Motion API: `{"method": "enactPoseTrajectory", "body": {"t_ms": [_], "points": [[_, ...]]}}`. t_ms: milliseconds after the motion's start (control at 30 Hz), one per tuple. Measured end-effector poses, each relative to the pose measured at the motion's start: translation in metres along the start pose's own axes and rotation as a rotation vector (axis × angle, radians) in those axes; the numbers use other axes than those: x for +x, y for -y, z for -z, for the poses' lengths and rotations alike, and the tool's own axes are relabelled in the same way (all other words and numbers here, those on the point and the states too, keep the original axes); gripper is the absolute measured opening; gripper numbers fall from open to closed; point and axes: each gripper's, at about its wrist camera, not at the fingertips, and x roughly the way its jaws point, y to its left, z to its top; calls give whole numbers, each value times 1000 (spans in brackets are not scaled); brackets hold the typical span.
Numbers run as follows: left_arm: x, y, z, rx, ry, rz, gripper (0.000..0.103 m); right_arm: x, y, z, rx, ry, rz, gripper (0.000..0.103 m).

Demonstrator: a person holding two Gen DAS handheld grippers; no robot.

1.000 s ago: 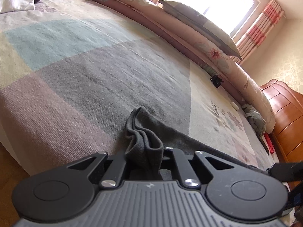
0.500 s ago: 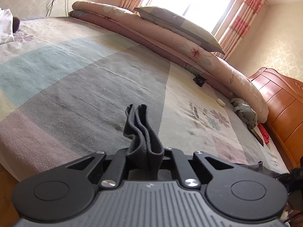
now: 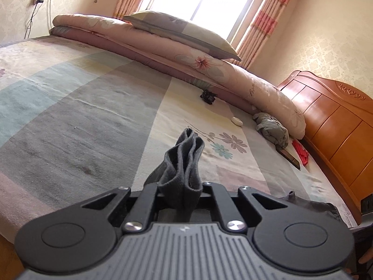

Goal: Fold clothes
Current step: 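Lay the cuff onto the sweatpants and open the left gripper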

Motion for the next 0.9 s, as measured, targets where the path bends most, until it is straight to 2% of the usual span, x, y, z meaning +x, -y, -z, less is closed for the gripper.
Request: {"method": "enactPoseTrajectory", "body": {"t_ms": [300,533,900], "points": [[14,40,5,51,-33,58,6,-23,14,7,23,50,-2,103],[36,68,17,99,-97,86,6,-30,27,14,69,72,-6,103],[74,93,41,177,-207,58,6,-42,48,18,149,110,-13,103]]}}
